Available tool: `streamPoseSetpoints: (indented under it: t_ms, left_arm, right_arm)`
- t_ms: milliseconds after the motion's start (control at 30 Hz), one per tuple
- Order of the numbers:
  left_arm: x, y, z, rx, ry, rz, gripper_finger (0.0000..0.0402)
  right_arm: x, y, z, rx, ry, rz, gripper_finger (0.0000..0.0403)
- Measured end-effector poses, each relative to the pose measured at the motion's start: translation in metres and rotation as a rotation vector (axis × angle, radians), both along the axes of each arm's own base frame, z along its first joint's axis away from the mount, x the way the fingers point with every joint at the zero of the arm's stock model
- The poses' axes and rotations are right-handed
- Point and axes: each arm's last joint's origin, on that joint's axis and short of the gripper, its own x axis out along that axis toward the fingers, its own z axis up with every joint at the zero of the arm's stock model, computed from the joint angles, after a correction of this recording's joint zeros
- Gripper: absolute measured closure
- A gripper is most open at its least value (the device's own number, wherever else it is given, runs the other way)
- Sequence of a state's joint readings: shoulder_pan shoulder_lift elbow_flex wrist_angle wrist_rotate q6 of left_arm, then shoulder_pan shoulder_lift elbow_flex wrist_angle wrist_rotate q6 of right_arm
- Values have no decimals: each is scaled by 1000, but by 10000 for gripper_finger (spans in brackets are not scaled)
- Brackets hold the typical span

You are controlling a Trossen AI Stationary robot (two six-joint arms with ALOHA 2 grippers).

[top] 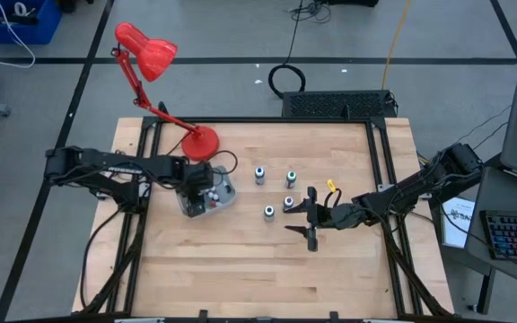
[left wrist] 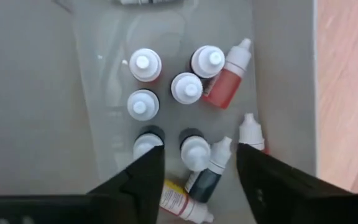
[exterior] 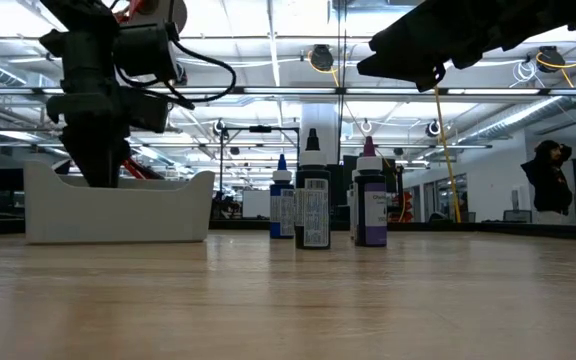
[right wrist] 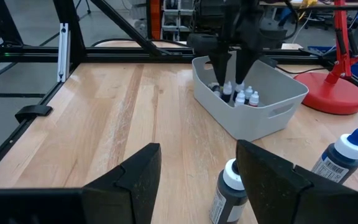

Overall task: Pick & Place food coloring
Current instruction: Put the small purple coloring bottle into the gray container, then put the big purple coloring bottle into the gray container

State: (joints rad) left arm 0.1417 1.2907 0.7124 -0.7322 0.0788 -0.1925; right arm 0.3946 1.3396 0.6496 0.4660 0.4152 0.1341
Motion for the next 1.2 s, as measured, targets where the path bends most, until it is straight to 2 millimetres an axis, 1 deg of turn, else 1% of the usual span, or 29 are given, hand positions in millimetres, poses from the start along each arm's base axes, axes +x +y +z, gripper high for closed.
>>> streamPoseSetpoints:
  t_ms: [167, 300, 433, 533, 633, 700, 733, 767, 867, 967, 1067, 1200]
  left_arm:
    - [-4, -1, 10, -9, -49, 52, 162]
    - [-11, -2, 23, -1, -125, 53, 148]
    - [-22, -3, 42, 21, -240, 29, 141]
    - [-32, -6, 63, 54, -399, -7, 141]
    - [-48, -13, 90, 111, -623, -86, 144]
    - [-60, -18, 107, 166, -803, -144, 144]
    - [-67, -20, 112, 200, -895, -167, 144]
    - [-74, -22, 114, 233, -971, -183, 144]
    - [-95, -23, 105, 328, -1116, -153, 144]
    - [-113, -21, 83, 383, -1154, -55, 144]
    - [-123, -21, 62, 379, -1180, -29, 144]
    - [-132, -22, 43, 366, -1212, -37, 144]
  right_arm:
    - [0, 0, 0, 0, 0, 0, 206]
    - [0, 0, 0, 0, 0, 0, 206]
    - [0, 0, 0, 0, 0, -1, 206]
    - [0, 0, 0, 0, 0, -1, 206]
    - [0, 0, 0, 1, 1, -2, 206]
    - [0, 0, 0, 1, 3, -2, 206]
    - [0, 0, -1, 1, 6, -2, 206]
    - [0, 0, -1, 4, 8, -3, 206]
    - [-1, 0, -2, 2, 21, -4, 206]
    - [-1, 0, -2, 5, 23, -5, 206]
    - [-1, 0, -2, 5, 21, -5, 206]
    - [-1, 0, -2, 5, 19, -6, 206]
